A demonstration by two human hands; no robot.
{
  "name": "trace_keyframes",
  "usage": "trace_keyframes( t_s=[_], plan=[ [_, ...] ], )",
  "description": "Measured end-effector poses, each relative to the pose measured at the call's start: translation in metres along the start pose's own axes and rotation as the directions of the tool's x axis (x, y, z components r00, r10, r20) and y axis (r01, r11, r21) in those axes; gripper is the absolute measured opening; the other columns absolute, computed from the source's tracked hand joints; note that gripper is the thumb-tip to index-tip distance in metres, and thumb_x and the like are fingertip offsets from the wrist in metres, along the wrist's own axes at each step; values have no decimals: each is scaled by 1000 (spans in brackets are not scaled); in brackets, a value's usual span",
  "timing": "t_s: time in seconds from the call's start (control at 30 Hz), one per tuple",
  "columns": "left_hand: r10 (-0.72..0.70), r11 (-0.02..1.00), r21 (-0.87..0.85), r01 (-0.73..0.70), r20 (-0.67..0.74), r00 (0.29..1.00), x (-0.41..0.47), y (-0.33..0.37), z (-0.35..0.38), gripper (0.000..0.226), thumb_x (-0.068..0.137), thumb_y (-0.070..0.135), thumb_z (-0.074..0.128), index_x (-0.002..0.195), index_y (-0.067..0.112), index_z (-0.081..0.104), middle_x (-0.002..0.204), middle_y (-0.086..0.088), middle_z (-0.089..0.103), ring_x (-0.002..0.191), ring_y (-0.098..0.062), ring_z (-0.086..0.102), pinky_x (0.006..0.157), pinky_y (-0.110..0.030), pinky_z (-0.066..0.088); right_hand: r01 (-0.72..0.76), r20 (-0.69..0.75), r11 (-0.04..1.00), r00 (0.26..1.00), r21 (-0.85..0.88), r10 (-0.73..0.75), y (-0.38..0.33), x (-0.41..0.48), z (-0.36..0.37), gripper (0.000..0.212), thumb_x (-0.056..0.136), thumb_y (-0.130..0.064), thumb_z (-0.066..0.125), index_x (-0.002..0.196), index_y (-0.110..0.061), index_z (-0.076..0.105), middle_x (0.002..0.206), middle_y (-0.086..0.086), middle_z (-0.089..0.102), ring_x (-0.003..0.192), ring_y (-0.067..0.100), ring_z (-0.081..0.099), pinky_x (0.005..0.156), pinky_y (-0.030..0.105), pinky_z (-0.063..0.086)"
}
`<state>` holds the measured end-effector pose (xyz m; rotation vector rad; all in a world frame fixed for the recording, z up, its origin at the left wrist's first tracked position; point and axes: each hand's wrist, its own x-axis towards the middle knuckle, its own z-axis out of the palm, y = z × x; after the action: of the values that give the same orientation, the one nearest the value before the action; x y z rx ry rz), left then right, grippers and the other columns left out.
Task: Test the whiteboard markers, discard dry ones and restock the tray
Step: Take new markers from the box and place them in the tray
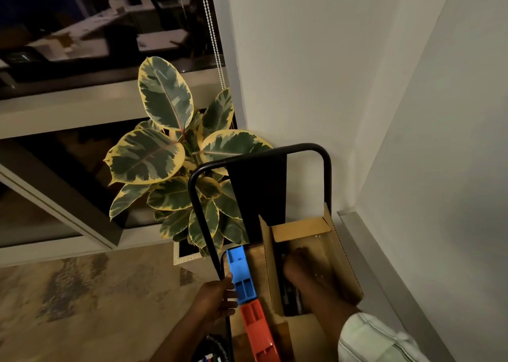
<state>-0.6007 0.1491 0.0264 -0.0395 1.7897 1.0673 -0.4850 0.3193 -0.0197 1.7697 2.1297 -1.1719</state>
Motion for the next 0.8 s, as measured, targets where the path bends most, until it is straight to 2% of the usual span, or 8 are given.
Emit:
trace_keyframes(
  t_s=[0.1,0.2,0.33,0.4,0.47,0.57,0.7,0.8],
  plan=[
    [24,999,25,-24,8,1000,-2,5,0,36,92,34,56,101,0,61,97,-19,67,74,-28,62,64,-35,51,-38,19,999,999,36,38,5,5,2,39,98,-30,44,129,-7,47,113,13,62,99,24,63,88,38,53],
    [68,996,53,-70,43,997,-6,11,2,33,92,32,57,102,1,61,94,-17,66,73,-26,62,62,-33,51,12,-9,998,1000,64,-11,17,3,9,40,102,-37,28,119,-11,54,114,13,61,102,24,58,96,39,46],
    [144,986,79,-149,66,987,-14,20,6,26,91,25,59,100,1,62,97,-19,68,76,-26,63,61,-31,52,-83,-8,980,996,182,86,14,-4,1,34,102,-31,32,116,-8,52,111,11,59,96,19,58,77,27,47],
    [209,974,74,-212,44,977,-20,27,11,21,91,20,60,98,1,63,95,-18,70,75,-25,64,62,-31,52,-126,19,973,992,192,125,6,-7,-16,24,101,-26,37,105,-8,53,101,7,57,93,17,57,78,25,47],
    [308,948,83,-308,11,951,-27,35,14,17,90,17,60,94,1,64,90,-17,71,76,-26,66,65,-33,52,-154,42,970,988,189,149,4,-5,-27,15,97,-22,47,98,-9,55,97,7,59,93,19,62,84,29,52],
    [456,883,131,-450,-16,890,-43,51,17,16,91,16,59,84,4,67,85,-14,71,76,-26,66,65,-33,51,-136,98,914,989,381,106,10,-6,-43,23,88,-12,63,109,-6,56,105,12,63,93,23,61,78,33,50],
    [583,793,169,-586,73,810,-71,72,26,19,90,18,59,77,9,69,78,-11,70,73,-24,65,66,-33,50,-111,79,873,993,475,83,24,-19,-70,23,80,-12,72,101,-7,64,99,16,68,92,30,66,92,47,52],
    [621,749,134,-649,201,757,-87,80,35,16,91,15,57,82,7,68,80,-12,70,73,-20,64,66,-30,51,-51,-2,826,998,561,63,27,-36,-86,16,82,-14,72,94,-8,64,94,13,69,86,27,67,90,43,52]
  ],
)
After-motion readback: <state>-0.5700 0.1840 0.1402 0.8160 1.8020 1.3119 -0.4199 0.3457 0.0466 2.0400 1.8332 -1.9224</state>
